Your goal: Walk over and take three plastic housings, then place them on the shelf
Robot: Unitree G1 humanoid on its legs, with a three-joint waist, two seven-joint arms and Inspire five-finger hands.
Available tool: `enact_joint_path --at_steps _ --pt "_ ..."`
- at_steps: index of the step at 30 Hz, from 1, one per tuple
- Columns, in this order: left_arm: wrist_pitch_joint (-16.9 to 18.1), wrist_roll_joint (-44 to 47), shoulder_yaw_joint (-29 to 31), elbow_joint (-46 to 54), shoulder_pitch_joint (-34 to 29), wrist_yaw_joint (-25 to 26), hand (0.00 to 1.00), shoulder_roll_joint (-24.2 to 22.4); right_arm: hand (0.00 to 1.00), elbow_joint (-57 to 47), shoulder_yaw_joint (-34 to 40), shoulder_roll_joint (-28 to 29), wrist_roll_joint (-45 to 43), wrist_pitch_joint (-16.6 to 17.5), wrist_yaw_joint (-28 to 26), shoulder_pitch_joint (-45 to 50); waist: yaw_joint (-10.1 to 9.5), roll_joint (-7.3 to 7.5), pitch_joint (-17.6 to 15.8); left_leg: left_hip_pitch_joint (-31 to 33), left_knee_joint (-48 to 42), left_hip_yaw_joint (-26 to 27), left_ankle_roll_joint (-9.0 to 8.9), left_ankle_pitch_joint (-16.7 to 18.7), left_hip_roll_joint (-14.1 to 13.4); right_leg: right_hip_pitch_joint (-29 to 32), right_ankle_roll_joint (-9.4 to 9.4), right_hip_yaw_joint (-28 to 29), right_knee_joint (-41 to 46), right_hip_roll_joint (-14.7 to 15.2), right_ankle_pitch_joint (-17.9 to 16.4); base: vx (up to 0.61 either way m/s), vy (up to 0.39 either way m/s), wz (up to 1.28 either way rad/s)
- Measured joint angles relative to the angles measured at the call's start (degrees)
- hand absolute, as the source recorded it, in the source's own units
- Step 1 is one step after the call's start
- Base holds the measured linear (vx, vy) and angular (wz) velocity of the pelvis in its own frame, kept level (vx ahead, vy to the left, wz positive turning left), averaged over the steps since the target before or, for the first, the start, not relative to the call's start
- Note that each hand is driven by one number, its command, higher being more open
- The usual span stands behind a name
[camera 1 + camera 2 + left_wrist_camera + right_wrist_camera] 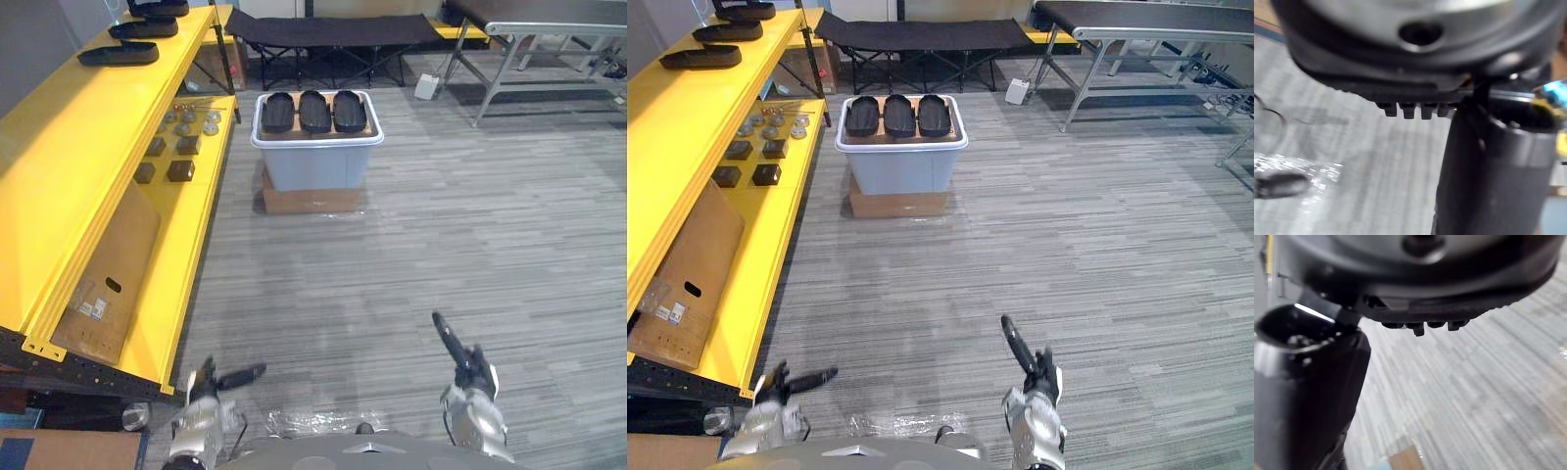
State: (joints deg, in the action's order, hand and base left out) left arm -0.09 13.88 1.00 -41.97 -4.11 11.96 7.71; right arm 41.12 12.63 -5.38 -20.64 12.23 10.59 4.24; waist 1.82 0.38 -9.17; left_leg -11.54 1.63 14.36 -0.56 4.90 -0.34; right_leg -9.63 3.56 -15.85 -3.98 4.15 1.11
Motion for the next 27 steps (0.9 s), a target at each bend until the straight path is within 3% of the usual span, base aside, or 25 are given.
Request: enact_joint_path --at_steps 6,15,23,27 --pt "2.52 0.01 -3.57 6.63 2.83 -2.75 1.0 0.12 1.0 -0.92 -1.62 -2.0 0.01 -0.14 -1.68 -2.5 0.31 -0.09 0.01 0.25 0.21 0.08 -0.18 0.05 0.08 0.39 0.01 -0.34 0.03 0.04 0.03 0.02 0.001 0.0" --pt "1.21 2.12 -5.72 6.68 3.55 -4.38 1.0 0.15 1.0 -1.57 -3.77 -2.03 -0.6 -2.98 -2.46 -2.64 0.57 -0.58 -0.05 0.17 -2.52 0.29 -2.18 1.38 -0.21 0.62 0.48 0.16 2.98 0.7 -0.37 -0.02 0.008 -0.01" --pt "-1.34 7.74 -4.81 0.3 1.17 -4.49 1.0 0.4 1.0 4.66 -0.02 -2.01 -0.48 -8.36 -4.94 0.34 0.23 -0.74 0.06 0.09 -2.54 0.64 -1.22 0.96 -0.08 0.64 -0.07 0.2 2.9 0.73 -0.71 -0.08 -0.015 -0.03" --pt "-1.32 8.36 -3.28 -4.02 -0.5 -4.36 1.0 -0.24 1.0 10.14 2.74 -1.95 -0.24 -8.42 -6.38 2.84 0.28 -0.95 0.31 -0.05 -1.84 0.19 -0.14 0.24 -0.05 0.62 -0.07 -0.56 2.84 0.7 -0.7 -0.07 -0.019 0.06"
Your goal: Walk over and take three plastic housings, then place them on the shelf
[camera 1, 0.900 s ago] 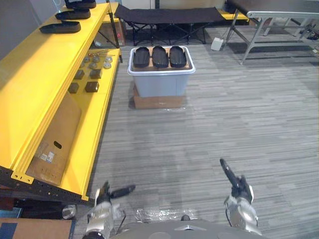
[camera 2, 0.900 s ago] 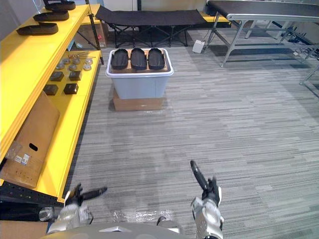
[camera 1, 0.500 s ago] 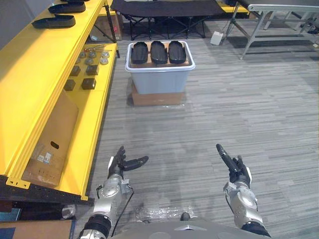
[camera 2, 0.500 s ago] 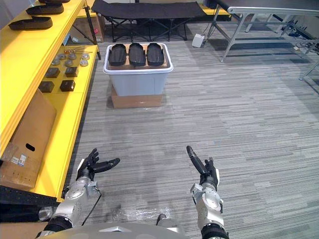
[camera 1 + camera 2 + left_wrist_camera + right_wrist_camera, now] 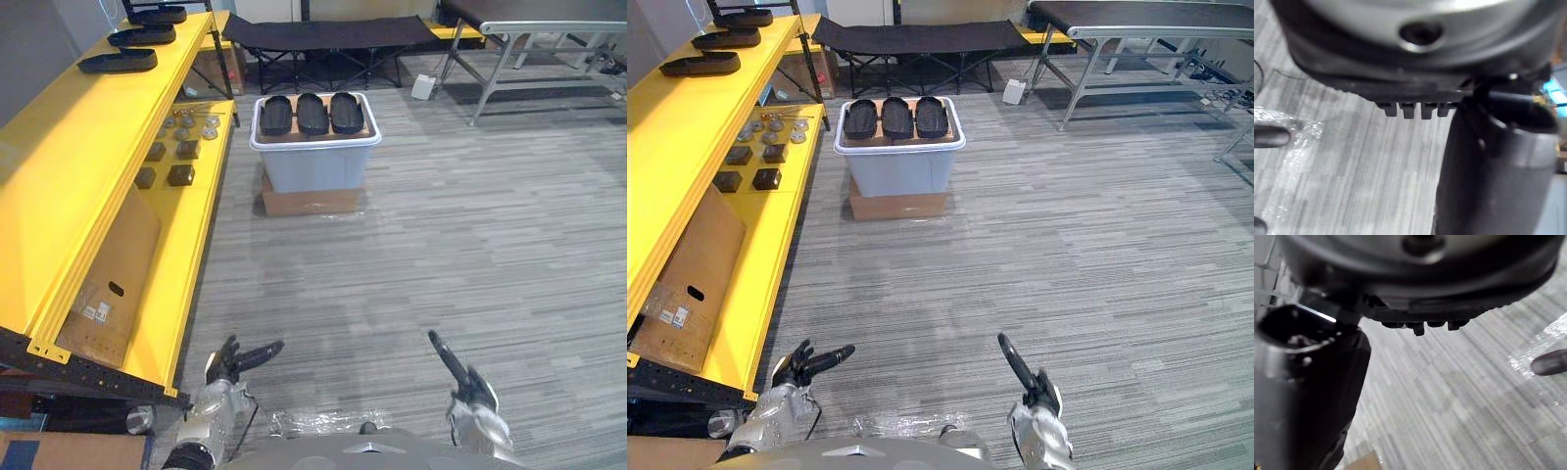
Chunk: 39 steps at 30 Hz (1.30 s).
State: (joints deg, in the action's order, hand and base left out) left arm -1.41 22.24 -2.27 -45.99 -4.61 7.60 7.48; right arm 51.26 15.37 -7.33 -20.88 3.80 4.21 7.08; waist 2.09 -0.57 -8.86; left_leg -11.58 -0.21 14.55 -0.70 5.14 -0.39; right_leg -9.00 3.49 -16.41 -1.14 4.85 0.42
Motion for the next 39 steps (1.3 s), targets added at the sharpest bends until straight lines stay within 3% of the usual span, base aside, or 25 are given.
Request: enact_joint_path --at_steps 11,14,15,16,17,18,21,23,26,28,29,30,31,32,33,34,35,36,39 --pt "5.27 -0.09 1.06 -2.15 -2.67 -0.67 1.0 -0.07 1.0 1.81 1.42 1.09 0.35 3.36 -2.12 0.3 -0.43 1.29 1.29 -0.93 4.14 0.62 1.33 -1.86 1.25 0.28 0.48 0.2 -1.23 0.42 1.32 -0.03 0.015 -0.01" --pt "5.18 -0.11 0.71 -2.16 -2.52 -0.34 1.0 -0.4 1.0 1.83 2.23 1.83 0.27 3.33 -2.04 -0.58 -0.35 1.69 0.83 -0.19 2.23 1.49 2.3 0.05 1.45 4.98 1.62 1.05 8.83 2.3 -2.98 0.03 0.067 -0.16" --pt "5.08 -0.11 0.39 -2.26 -2.32 -0.12 1.0 -0.55 1.0 1.92 2.56 2.27 0.02 3.23 -1.96 -0.81 -0.47 1.77 0.28 0.53 0.25 1.9 3.56 2.08 0.8 10.28 1.99 0.77 19.37 3.44 -3.93 0.0 0.082 -0.19" --pt "5.12 -0.09 0.39 -2.26 -2.25 -0.05 1.0 -0.54 1.0 1.97 2.62 2.55 -0.09 3.23 -2.0 -0.97 -0.52 1.46 0.04 0.53 -0.53 2.01 3.92 2.69 0.55 12.65 2.01 0.54 24.68 4.24 -3.89 0.0 0.103 -0.09" --pt "5.1 -0.08 0.23 -2.37 -1.98 0.06 1.0 -0.18 1.0 2.13 2.61 3.28 -0.25 3.21 -2.19 -0.98 -0.11 2.04 -1.6 -0.58 -2.05 1.52 4.94 3.45 0.43 16.63 2.1 -0.03 34.14 6.25 -4.28 0.03 0.072 0.09" --pt "5.08 -0.09 0.17 -2.58 -1.97 0.28 1.0 -0.14 1.0 2.64 2.62 3.6 -0.25 3.15 -2.43 -0.63 0.18 2.04 -2.22 -1.08 -2.74 1.41 5.19 4.06 0.28 17.28 1.06 -0.31 35.92 6.81 -5.14 0.07 0.082 0.19" --pt "5.12 -0.08 0.33 -3.02 -1.78 0.39 1.0 0.26 1.0 4.17 2.61 4.78 0.31 2.78 -3.61 1.74 0.12 2.58 -2.37 -1.08 -5.97 0.16 3.35 6.04 -0.86 18.83 1.07 -0.42 28.54 6.54 -6.34 0.19 0.046 0.22" --pt "5.12 -0.08 0.43 -3.01 -1.62 0.39 1.0 0.23 1.0 5.47 2.62 5.09 2.63 2.54 -3.99 1.92 0.63 2.32 -2.53 -1.32 -6.89 -0.57 1.87 6.92 -1.85 18.93 2.56 0.66 18.44 4.94 -4.91 0.32 -0.047 0.21" --pt "5.1 0.12 0.9 -3.0 -1.63 0.38 1.0 0.87 1.0 6.37 2.87 5.3 4.97 2.48 -5.63 2.98 0.78 2.52 -2.78 -3.17 -8.44 -1.21 -1.61 9.69 -3.64 18.05 2.58 1.5 10.58 3.91 -2.28 0.3 -0.153 0.14" --pt "5.13 0.14 0.98 -2.95 -1.64 0.29 1.0 1.79 1.0 6.75 3.42 5.28 4.99 2.5 -6.7 3.79 0.74 3.03 -2.83 -4.79 -11.18 -1.82 -3.76 14.07 -5.29 17.15 2.01 2.94 10.77 3.76 -2.24 0.27 -0.241 0.11" --pt "5.16 0.16 1.04 -2.95 -1.65 0.29 1.0 1.81 1.0 6.88 3.56 5.1 5.04 2.5 -7.01 3.7 0.74 2.6 -2.83 -5.11 -12.24 -1.8 -4.39 15.59 -6.38 17.45 1.37 2.61 12.52 3.16 -0.58 0.34 -0.353 0.11" --pt "5.19 0.21 1.0 -2.81 -2.05 0.21 1.0 1.41 1.0 7.01 3.62 4.24 5.77 2.52 -7.76 4.23 1.22 0.16 -1.27 -4.85 -14.2 -1.67 -6.69 17.36 -10.71 18.74 0.9 1.64 16.58 0.06 -0.39 0.37 -0.354 0.14" --pt "5.37 0.24 1.04 -2.55 -2.16 0.12 1.0 1.41 1.0 7.01 3.6 3.72 6.8 2.63 -8.04 4.41 1.26 -0.1 -0.4 -4.34 -16.73 -1.86 -7.77 17.86 -12.05 18.6 0.59 0.99 17.13 -1.21 -0.32 0.57 -0.497 0.13" --pt "5.59 0.7 1.59 -2.29 -0.97 -0.34 1.0 0.66 1.0 8.24 3.58 2.28 8.59 2.66 -8.62 3.01 0.95 -1.27 -1.42 2.97 -32.87 -1.84 -6.42 15.71 -16.28 17.69 -3.18 0.4 17.7 -3.26 -2.3 0.44 -0.356 -0.01" --pt "5.57 0.75 1.64 -2.27 -0.81 -0.5 1.0 0.03 1.0 8.3 3.34 1.56 9.3 2.71 -8.63 2.5 0.76 -1.52 -1.83 6.24 -39.93 -1.66 -4.54 12.97 -17.99 16.33 -3.79 0.6 16.57 -4.04 -2.55 0.52 -0.427 -0.09" --pt "5.44 1.73 1.95 -2.14 -0.54 -0.79 1.0 -1.34 1.0 8.27 2.77 -0.12 9.41 2.91 -8.67 1.59 0.67 -2.0 -3.66 11.09 -51.96 -1.63 -3.8 11.04 -20.99 12.45 -6.17 0.65 14.21 -5.59 -2.4 0.35 -0.275 -0.09" --pt "5.36 2.46 2.22 -2.0 -0.41 -1.02 1.0 -2.02 1.0 8.3 2.83 -0.74 9.39 2.93 -8.64 1.03 0.67 -2.68 -4.38 12.39 -55.16 -1.76 -4.17 11.53 -21.49 10.09 -6.82 0.76 13.28 -6.09 -2.62 0.43 -0.291 -0.18" --pt "5.32 2.94 2.23 -1.73 -0.43 -1.98 1.0 -2.73 1.0 8.24 3.11 -1.36 9.34 3.6 -8.65 0.55 0.02 -1.85 -5.18 14.58 -56.46 -1.57 -4.3 11.93 -20.5 6.77 -7.7 1.06 11.77 -6.1 -3.27 0.43 -0.237 -0.27" --pt "5.56 2.93 2.07 2.43 -0.79 -5.3 1.0 -3.49 1.0 7.02 4.08 -1.62 9.28 6.59 -8.5 -1.3 -0.84 -1.23 -5.67 18.19 -44.7 0.65 -4.36 12.51 -14.5 1.41 -7.59 2.7 6.4 -6.04 -3.23 0.42 -0.174 -0.31"
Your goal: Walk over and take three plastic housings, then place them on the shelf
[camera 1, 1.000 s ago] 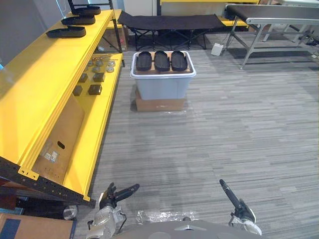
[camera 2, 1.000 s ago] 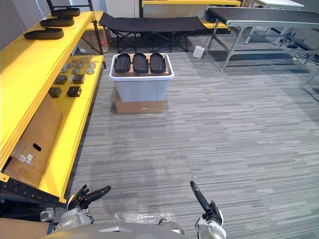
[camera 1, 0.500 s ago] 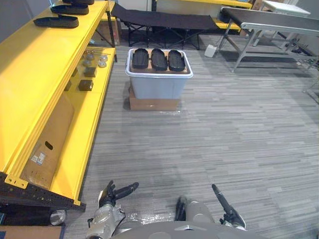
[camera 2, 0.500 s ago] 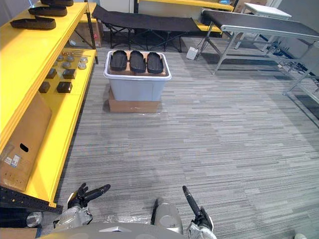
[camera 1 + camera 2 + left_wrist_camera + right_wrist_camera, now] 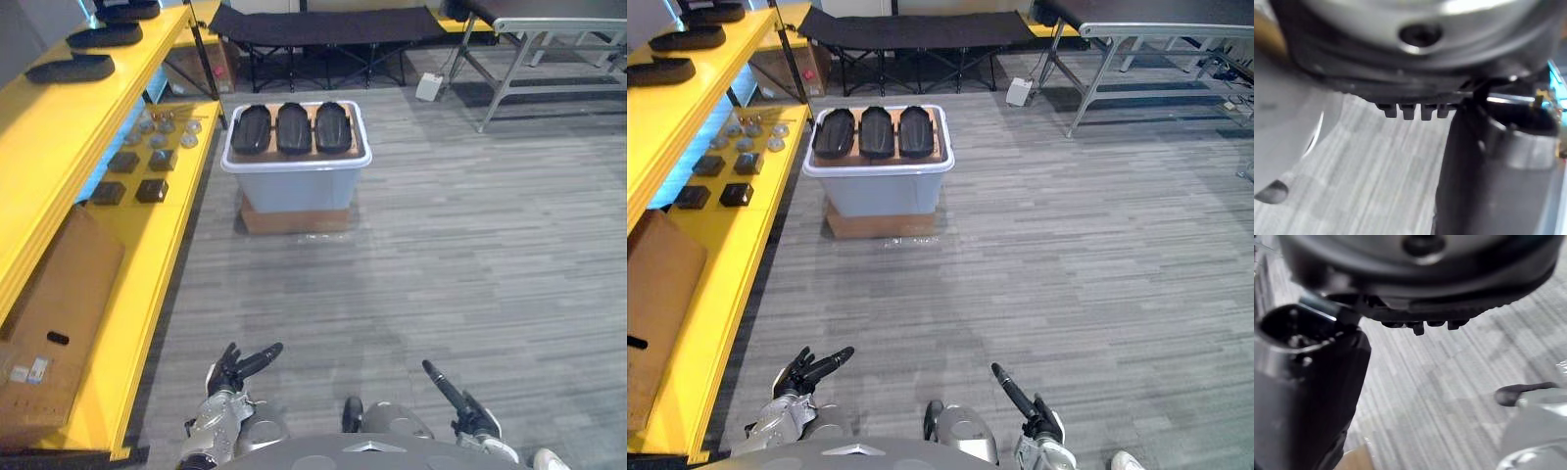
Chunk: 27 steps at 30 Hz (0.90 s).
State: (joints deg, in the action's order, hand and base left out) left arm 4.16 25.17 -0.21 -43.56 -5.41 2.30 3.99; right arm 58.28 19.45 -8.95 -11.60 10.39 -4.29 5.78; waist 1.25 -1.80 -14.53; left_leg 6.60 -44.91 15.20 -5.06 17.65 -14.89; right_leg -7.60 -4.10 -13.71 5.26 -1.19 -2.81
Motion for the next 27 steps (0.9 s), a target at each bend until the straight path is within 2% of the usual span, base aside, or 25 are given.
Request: enact_joint_path --at_steps 1,2,3,4,6,7,8,9,10,11,13,14,15,16,17,18,19,21,22,23,24,25,26,27 --pt "0.46 0.0 -0.03 2.31 0.04 -0.6 1.0 -0.5 1.0 -1.27 0.16 0.05 0.0 0.73 0.14 -0.79 -0.09 -0.11 -0.03 1.48 8.87 -0.03 0.12 -0.41 3.5 -0.82 0.18 0.45 -1.33 0.08 -0.11 0.36 -0.027 -0.21" --pt "0.73 0.01 -0.09 4.2 0.02 -0.76 1.0 -1.08 1.0 -2.35 0.2 0.11 0.0 0.92 0.21 -1.71 -0.52 -0.24 -0.22 2.76 18.34 -0.17 0.64 -2.75 6.87 -1.13 0.65 0.89 -2.02 0.26 -0.45 0.34 0.0 -0.17" --pt "0.74 0.01 -0.3 4.91 0.34 -0.88 1.0 -1.19 1.0 -2.63 0.2 0.14 -0.01 0.98 0.21 -2.18 -0.83 -0.33 -0.63 3.03 22.99 -0.28 0.66 -4.65 8.3 -1.71 0.77 1.07 -2.53 0.36 -0.64 0.34 0.064 -0.07" --pt "0.82 0.04 -1.9 5.89 0.7 -1.16 1.0 -1.28 1.0 -3.22 0.12 0.1 -0.05 1.28 0.04 -2.39 -1.37 -0.78 -2.31 3.09 33.6 -0.61 0.34 -10.68 10.54 -4.22 1.66 1.01 -2.75 0.44 -2.25 0.27 0.077 0.01" --pt "0.82 0.03 -2.86 5.8 0.34 -1.3 1.0 -1.34 1.0 -3.21 -0.11 0.14 -0.1 1.26 0.02 -2.01 -1.65 -1.45 -2.49 2.93 36.27 0.02 0.02 -14.38 10.24 -6.29 2.4 0.95 -3.17 0.16 -3.59 0.3 0.141 0.06" --pt "0.82 0.02 -3.79 5.44 -0.77 -1.52 1.0 -1.35 1.0 -3.23 -1.07 0.12 -0.24 1.25 0.04 -1.21 -1.81 -1.8 -2.46 2.06 36.03 1.76 1.65 -18.38 10.03 -7.8 3.54 1.0 -3.26 0.41 -5.07 0.3 0.179 0.13" --pt "0.84 0.01 -4.19 5.11 -1.45 -1.76 1.0 -1.36 1.0 -3.31 -2.12 0.12 -0.51 1.25 0.05 -0.53 -1.8 -1.78 -2.43 1.59 36.1 4.03 4.35 -20.63 10.33 -8.47 4.76 0.89 -2.16 1.6 -7.05 0.33 0.206 0.17" --pt "0.9 0.01 -4.45 4.98 -1.5 -1.82 1.0 -1.34 1.0 -3.3 -2.27 0.19 -0.51 1.25 0.05 -0.41 -1.79 -1.94 -2.36 1.55 35.93 5.15 5.57 -21.41 10.6 -8.3 5.39 0.74 -1.11 2.32 -8.16 0.34 0.199 0.25" --pt "1.15 0.0 -4.41 4.99 -1.21 -1.94 1.0 -1.06 1.0 -3.1 -3.18 0.3 -0.56 1.14 0.37 -0.34 -1.93 -1.5 -2.55 2.05 34.21 5.54 8.89 -19.77 12.21 -7.46 6.78 0.19 1.36 4.29 -10.46 0.42 0.225 0.21" --pt "1.53 -0.01 -4.37 4.94 -0.89 -1.93 1.0 -0.72 1.0 -2.97 -3.99 0.3 -0.64 1.08 0.46 -0.2 -2.37 -0.97 -2.75 2.52 31.9 5.65 10.7 -17.1 13.62 -7.24 8.22 -0.04 3.45 6.23 -11.85 0.34 0.179 0.22" --pt "1.89 -0.07 -4.32 4.52 -0.92 -1.84 1.0 -0.8 1.0 -2.78 -4.34 0.34 -0.95 0.62 0.5 0.04 -2.37 -0.91 -2.46 1.99 30.64 5.64 11.58 -14.35 14.89 -5.23 9.72 0.58 10.34 8.27 -12.73 0.36 0.202 0.09" --pt "2.33 -0.05 -4.22 4.44 -1.58 -2.05 1.0 -0.5 1.0 -2.7 -4.3 1.04 -5.45 -0.77 -0.82 -0.15 -2.59 -0.28 -1.95 -0.24 31.53 5.96 11.8 -12.62 16.29 1.1 11.87 1.69 25.96 11.15 -12.6 0.36 0.211 0.0" --pt "2.41 -0.04 -4.13 4.41 -1.56 -2.08 1.0 -0.23 1.0 -2.65 -4.31 1.49 -7.55 -1.25 -1.45 -0.25 -2.63 0.23 -1.97 -1.5 32.06 5.89 11.47 -12.18 16.89 4.18 14.53 1.74 33.52 12.8 -11.0 0.36 0.188 0.04" --pt "2.51 0.07 -4.06 4.32 -1.69 -2.04 1.0 0.78 1.0 -1.69 -4.35 2.86 -11.12 -1.67 -2.45 -0.51 -2.47 1.68 -1.73 -4.2 33.1 5.44 11.25 -11.02 18.1 9.67 15.6 1.47 45.5 16.02 -10.47 0.29 0.124 0.09" --pt "2.54 0.18 -4.08 4.29 -1.88 -1.93 1.0 1.23 1.0 -1.38 -4.49 3.52 -12.05 -1.89 -2.75 -0.43 -2.47 2.15 -1.61 -5.77 33.56 5.36 10.92 -10.47 18.32 11.44 14.7 1.15 48.61 16.74 -10.92 0.46 0.146 0.17" --pt "2.88 1.59 -4.49 4.28 -2.01 -1.61 1.0 1.53 1.0 -0.83 -5.64 4.58 -12.67 -1.93 -3.05 -0.09 -2.35 2.36 -1.29 -8.81 34.62 4.33 11.02 -9.96 18.15 14.38 12.02 -0.75 48.54 17.02 -12.51 0.39 0.097 0.19" --pt "3.17 1.86 -4.47 4.36 -1.82 -1.57 1.0 1.84 1.0 -0.85 -5.77 4.77 -13.96 -2.0 -3.28 -0.01 -2.31 2.36 -1.18 -9.77 35.09 3.72 10.95 -9.79 18.11 15.27 11.58 -1.73 46.24 16.91 -13.13 0.46 0.085 0.49" --pt "3.31 2.21 -4.63 5.05 0.03 -1.57 1.0 2.73 1.0 -1.12 -6.34 4.79 -14.17 -1.9 -3.47 -0.42 -0.95 2.17 -1.2 -12.23 35.89 0.24 10.19 -9.34 16.77 16.73 11.58 -3.41 28.29 13.85 -12.67 0.36 0.007 0.79" --pt "3.3 2.24 -4.64 5.3 0.59 -1.62 1.0 2.93 1.0 -1.23 -6.41 4.79 -14.19 -1.73 -3.46 -0.34 -0.89 2.07 -1.18 -12.7 35.95 -0.72 9.72 -9.06 16.27 17.09 12.07 -3.04 23.4 12.81 -12.08 0.35 -0.037 0.81" --pt "3.3 2.42 -4.65 5.91 1.39 -1.79 1.0 3.35 1.0 -1.26 -6.47 4.9 -14.19 -1.21 -3.48 -0.11 -0.98 2.13 -1.16 -13.78 36.16 -2.26 8.62 -8.35 15.6 17.83 12.23 -1.6 15.38 11.46 -9.36 0.28 -0.048 0.62" --pt "3.29 3.06 -4.72 5.96 1.73 -1.84 1.0 3.57 1.0 -1.26 -6.47 5.02 -14.2 -1.01 -3.49 0.09 -0.92 2.2 -1.15 -14.34 36.18 -3.09 8.04 -7.97 15.33 18.03 12.07 -0.85 12.02 10.99 -7.44 0.36 -0.093 0.71" --pt "3.28 4.85 -4.77 5.95 2.14 -1.8 1.0 3.85 1.0 -1.27 -6.46 5.34 -14.21 -0.77 -3.42 0.54 -0.89 2.68 -1.02 -15.78 36.15 -4.04 6.89 -7.14 15.0 18.21 12.1 0.29 6.77 10.72 -3.68 0.36 -0.147 0.63" --pt "3.29 6.33 -4.77 5.96 2.16 -1.92 1.0 3.89 1.0 -1.36 -6.5 5.63 -14.26 -0.35 -3.27 1.23 -0.96 3.24 -0.76 -17.37 36.08 -4.61 5.62 -5.78 14.75 17.96 11.57 1.45 3.28 10.32 -0.69 0.37 -0.174 0.59" --pt "3.29 6.68 -4.8 5.94 2.08 -2.07 1.0 3.88 1.0 -1.63 -6.51 5.91 -14.23 0.13 -3.03 1.76 -0.97 3.56 -0.57 -18.08 35.96 -4.73 5.23 -4.93 14.59 17.82 11.2 1.85 2.23 10.1 0.46 0.37 -0.219 0.5"
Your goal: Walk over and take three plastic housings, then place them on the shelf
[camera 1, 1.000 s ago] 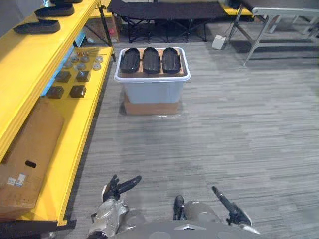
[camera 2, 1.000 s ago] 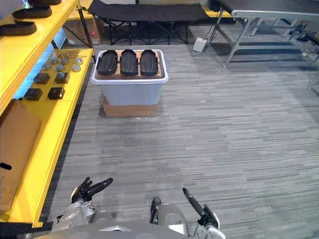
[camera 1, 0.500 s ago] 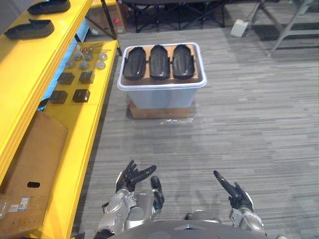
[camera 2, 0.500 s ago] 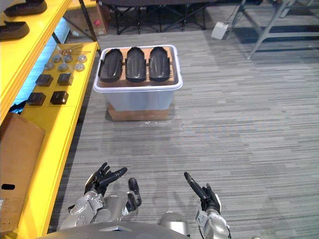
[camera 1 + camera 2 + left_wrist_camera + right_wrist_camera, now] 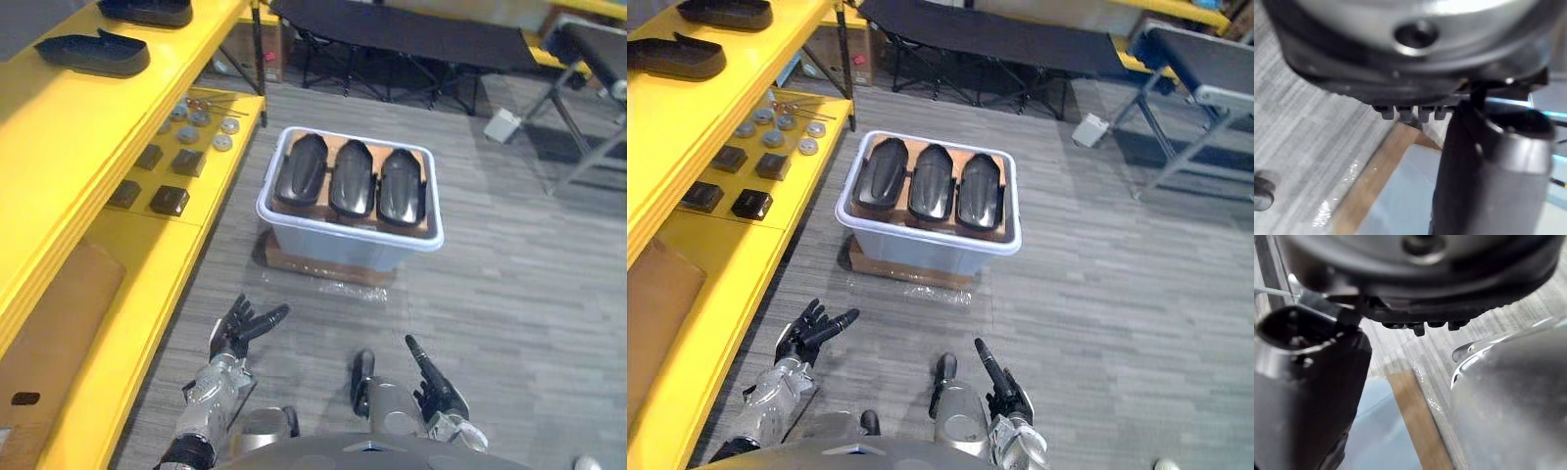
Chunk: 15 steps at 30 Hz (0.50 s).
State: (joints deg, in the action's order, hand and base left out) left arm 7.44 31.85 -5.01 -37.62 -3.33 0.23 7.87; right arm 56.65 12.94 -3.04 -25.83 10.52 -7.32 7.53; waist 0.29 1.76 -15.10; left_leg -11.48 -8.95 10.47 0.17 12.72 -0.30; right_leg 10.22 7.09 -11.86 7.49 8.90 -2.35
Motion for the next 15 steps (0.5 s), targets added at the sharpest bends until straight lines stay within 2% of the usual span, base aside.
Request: enact_joint_path --at_steps 2,3,4,5,6,7,8,9,10,11,13,15 --pt "0.03 1.87 -1.32 0.62 -1.37 -0.84 1.0 0.31 1.0 -1.29 -0.21 1.29 1.17 1.27 1.64 1.7 0.07 1.94 1.49 -1.58 -2.65 -1.3 -1.64 4.69 -0.31 -0.48 -2.44 1.91 0.54 -0.25 3.11 0.48 -0.365 0.36" --pt "0.01 2.22 -2.22 0.68 -1.6 -0.86 1.0 -0.13 1.0 -1.39 -0.18 1.02 1.94 1.32 2.25 1.75 0.14 1.65 1.9 -1.94 -4.44 -1.49 -2.53 6.94 -1.77 -0.13 -3.72 2.4 2.73 -1.39 5.91 0.49 -0.419 0.1" --pt "-0.07 2.34 -3.85 0.78 -2.34 -0.91 1.0 -1.01 1.0 -2.16 -0.1 -0.25 3.13 1.34 3.41 2.08 0.23 -0.98 3.32 -2.01 -6.11 -1.28 -4.12 9.06 -4.88 0.72 -4.51 1.85 5.06 -3.88 5.95 0.44 -0.305 -0.05" --pt "-0.06 2.33 -4.77 1.44 -3.04 -0.94 1.0 -1.58 1.0 -2.99 -0.21 -1.17 3.98 1.35 4.64 2.18 0.2 -2.73 4.17 -1.12 -9.4 -0.97 -5.25 9.8 -6.76 0.54 -4.9 0.8 5.18 -5.48 5.71 0.45 -0.287 -0.09" --pt "-0.07 2.33 -5.1 1.95 -3.2 -0.95 1.0 -1.94 1.0 -3.18 -0.14 -1.57 4.97 1.37 5.71 2.18 0.5 -3.28 4.14 0.64 -13.88 -0.53 -5.62 9.62 -8.06 0.27 -5.71 0.67 5.19 -6.33 5.19 0.37 -0.22 -0.1" --pt "-0.08 2.32 -5.6 2.43 -3.26 -1.01 1.0 -2.78 1.0 -3.43 -0.11 -2.08 5.3 1.37 7.05 1.41 0.92 -3.62 4.09 3.98 -21.58 0.33 -5.98 7.71 -9.94 -0.77 -6.62 0.6 4.54 -7.16 4.76 0.41 -0.272 -0.13" --pt "-0.25 2.33 -5.96 2.86 -3.36 -1.08 1.0 -4.26 1.0 -5.24 -0.16 -2.89 5.29 1.38 7.94 0.64 1.44 -3.85 3.82 9.12 -34.67 0.46 -4.96 2.56 -12.66 -4.09 -8.59 0.99 2.69 -8.22 4.23 0.4 -0.256 -0.21" --pt "-0.37 2.34 -5.96 3.54 -3.49 -1.14 1.0 -4.84 1.0 -6.67 -0.14 -3.27 5.39 1.6 8.08 0.73 1.49 -3.71 3.51 11.24 -41.09 0.46 -4.7 2.7 -13.89 -6.23 -9.66 1.45 1.77 -8.76 3.49 0.47 -0.239 -0.25" --pt "-0.52 2.33 -5.96 4.27 -3.57 -1.15 1.0 -4.85 1.0 -7.48 -0.13 -3.43 5.65 1.63 8.22 0.77 1.47 -3.85 3.4 12.24 -43.77 0.5 -4.33 3.22 -14.51 -7.8 -10.09 1.8 1.06 -9.07 3.2 0.37 -0.142 -0.37" --pt "-0.76 2.33 -5.89 5.78 -3.54 -1.18 1.0 -4.52 1.0 -8.99 0.08 -3.63 7.47 1.65 8.48 0.52 1.35 -3.22 2.77 13.58 -45.84 0.52 -4.33 4.26 -14.97 -10.71 -10.41 2.37 -0.14 -9.15 2.94 0.42 -0.147 -0.41" --pt "-1.21 2.32 -5.68 8.45 -3.44 -1.51 1.0 -4.42 1.0 -12.68 0.29 -4.19 7.56 1.77 8.53 0.2 1.23 -2.99 2.27 14.28 -38.88 1.4 -4.19 4.58 -15.42 -14.12 -9.93 2.92 -2.59 -9.13 3.25 0.3 -0.068 -0.33" --pt "-1.61 2.29 -5.95 10.73 -3.48 -2.37 1.0 -4.62 1.0 -18.18 1.13 -5.43 7.74 1.8 9.52 0.1 1.45 -4.21 2.89 13.95 -19.62 1.26 -4.18 3.32 -14.02 -15.5 -9.16 3.92 -4.59 -8.8 3.32 0.25 0.061 -0.2"
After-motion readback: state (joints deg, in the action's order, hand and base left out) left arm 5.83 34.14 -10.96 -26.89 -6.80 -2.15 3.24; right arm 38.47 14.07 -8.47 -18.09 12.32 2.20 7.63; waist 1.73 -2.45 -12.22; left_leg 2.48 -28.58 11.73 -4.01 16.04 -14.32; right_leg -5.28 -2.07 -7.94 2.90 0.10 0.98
